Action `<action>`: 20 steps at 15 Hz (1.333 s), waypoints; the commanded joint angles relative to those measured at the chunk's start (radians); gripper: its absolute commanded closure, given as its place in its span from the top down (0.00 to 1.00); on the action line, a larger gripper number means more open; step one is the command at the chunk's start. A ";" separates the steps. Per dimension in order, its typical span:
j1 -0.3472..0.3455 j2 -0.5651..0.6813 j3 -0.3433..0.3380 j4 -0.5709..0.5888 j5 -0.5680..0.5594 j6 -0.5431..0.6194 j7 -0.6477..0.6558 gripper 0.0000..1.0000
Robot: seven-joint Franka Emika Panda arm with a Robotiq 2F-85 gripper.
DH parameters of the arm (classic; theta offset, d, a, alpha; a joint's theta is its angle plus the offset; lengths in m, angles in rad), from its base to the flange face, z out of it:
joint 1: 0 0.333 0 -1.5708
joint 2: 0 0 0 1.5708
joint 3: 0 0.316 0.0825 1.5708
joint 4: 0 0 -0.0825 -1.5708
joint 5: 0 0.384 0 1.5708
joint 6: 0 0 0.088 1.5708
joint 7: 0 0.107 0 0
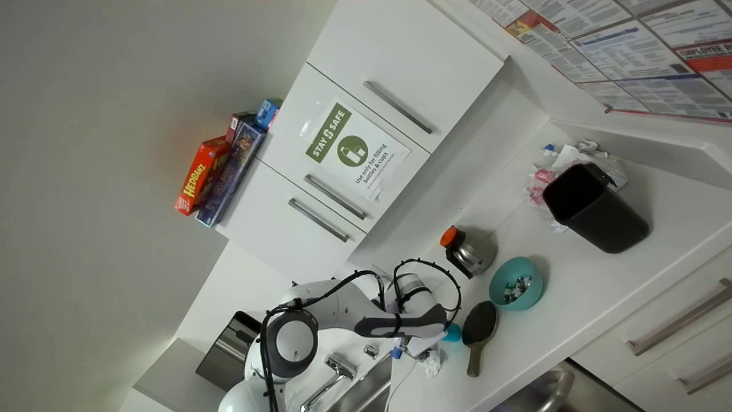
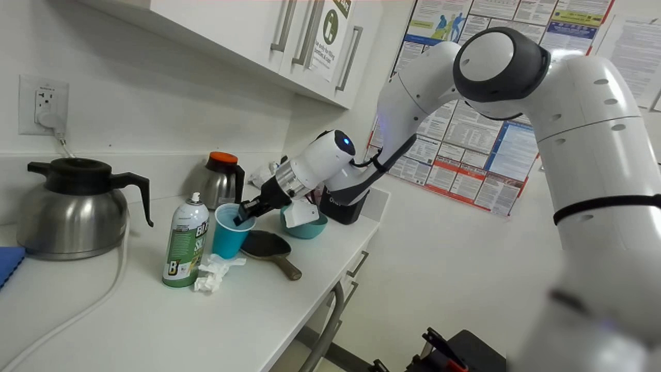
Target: Move the candies from the cup to the bowl
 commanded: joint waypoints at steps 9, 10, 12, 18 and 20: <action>-0.004 -0.070 0.034 -0.029 -0.033 0.012 0.055 0.87; 0.008 -0.090 0.019 -0.039 -0.040 0.012 0.057 0.94; 0.022 -0.125 -0.003 -0.054 -0.057 0.011 0.057 1.00; 0.011 -0.241 0.008 -0.127 -0.117 0.010 0.050 1.00; 0.013 -0.273 0.005 -0.150 -0.136 0.010 0.051 1.00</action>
